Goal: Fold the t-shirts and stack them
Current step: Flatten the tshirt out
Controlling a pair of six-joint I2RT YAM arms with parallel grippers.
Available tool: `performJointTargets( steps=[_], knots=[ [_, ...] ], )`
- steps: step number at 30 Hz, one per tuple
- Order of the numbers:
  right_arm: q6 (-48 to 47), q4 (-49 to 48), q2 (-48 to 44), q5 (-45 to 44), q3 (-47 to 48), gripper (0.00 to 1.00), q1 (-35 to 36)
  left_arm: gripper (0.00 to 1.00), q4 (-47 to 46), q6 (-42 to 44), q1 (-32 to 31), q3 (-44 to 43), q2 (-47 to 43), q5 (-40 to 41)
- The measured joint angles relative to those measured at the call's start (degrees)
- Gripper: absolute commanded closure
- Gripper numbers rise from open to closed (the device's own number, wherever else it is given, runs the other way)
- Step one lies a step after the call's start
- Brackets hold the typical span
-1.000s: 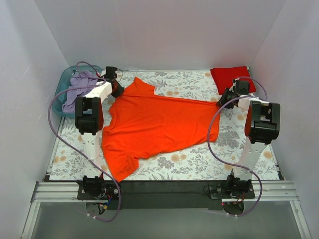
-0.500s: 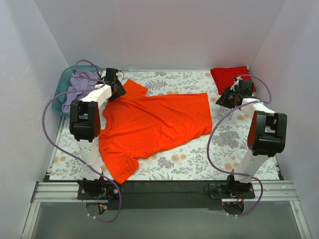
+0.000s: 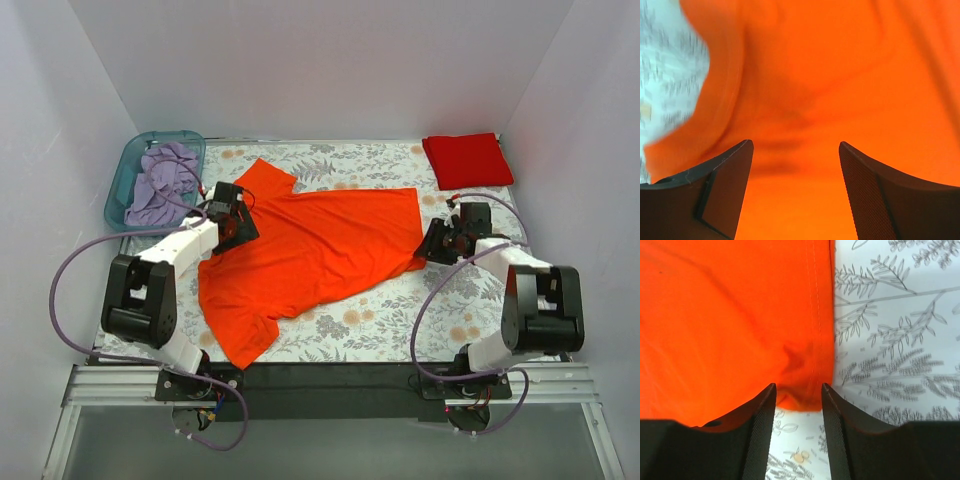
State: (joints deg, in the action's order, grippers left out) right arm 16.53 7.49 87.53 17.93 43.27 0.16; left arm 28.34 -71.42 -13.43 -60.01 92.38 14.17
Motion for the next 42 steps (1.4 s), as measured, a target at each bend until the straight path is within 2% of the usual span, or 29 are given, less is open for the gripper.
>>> performJointTargets(
  steps=[5, 12, 20, 26, 31, 35, 38, 42],
  knots=[
    [1.55, -0.04, -10.23, -0.85, -5.53, 0.48, -0.09, 0.31, 1.68, -0.7, -0.76, 10.27, -8.76, -0.48],
    [4.79, -1.38, -11.65, -0.39, -11.67, 0.47, -0.09, 0.31, 1.68, -2.47, -0.59, 14.53, -9.51, -1.7],
    [5.99, -3.43, -11.08, -0.11, -12.2, 0.48, -0.09, 0.31, 1.66, -2.6, -0.59, 14.51, -8.2, -1.44],
    [4.42, -3.04, -10.36, -1.07, -5.79, 0.49, 2.05, 0.32, 1.99, -2.27, -0.22, 9.03, -6.4, 0.0],
    [3.19, -5.05, -3.43, -1.27, 2.67, 0.49, 5.07, 0.34, 0.35, -2.01, 0.5, 2.47, 1.64, 0.11],
    [2.99, -5.62, 3.72, -1.01, 5.07, 0.49, 5.97, 0.35, 0.74, -1.57, 0.85, 0.15, 7.5, 0.42],
    [3.02, -4.55, 6.91, -1.09, 4.87, 0.48, 5.97, 0.35, 1.75, -1.44, 0.96, -0.63, 7.98, 0.17],
    [2.99, -4.37, 5.95, -1.31, 3.56, 0.48, 5.84, 0.35, 1.88, -1.7, 0.98, 1.01, 6.47, -1.53]
  ],
)
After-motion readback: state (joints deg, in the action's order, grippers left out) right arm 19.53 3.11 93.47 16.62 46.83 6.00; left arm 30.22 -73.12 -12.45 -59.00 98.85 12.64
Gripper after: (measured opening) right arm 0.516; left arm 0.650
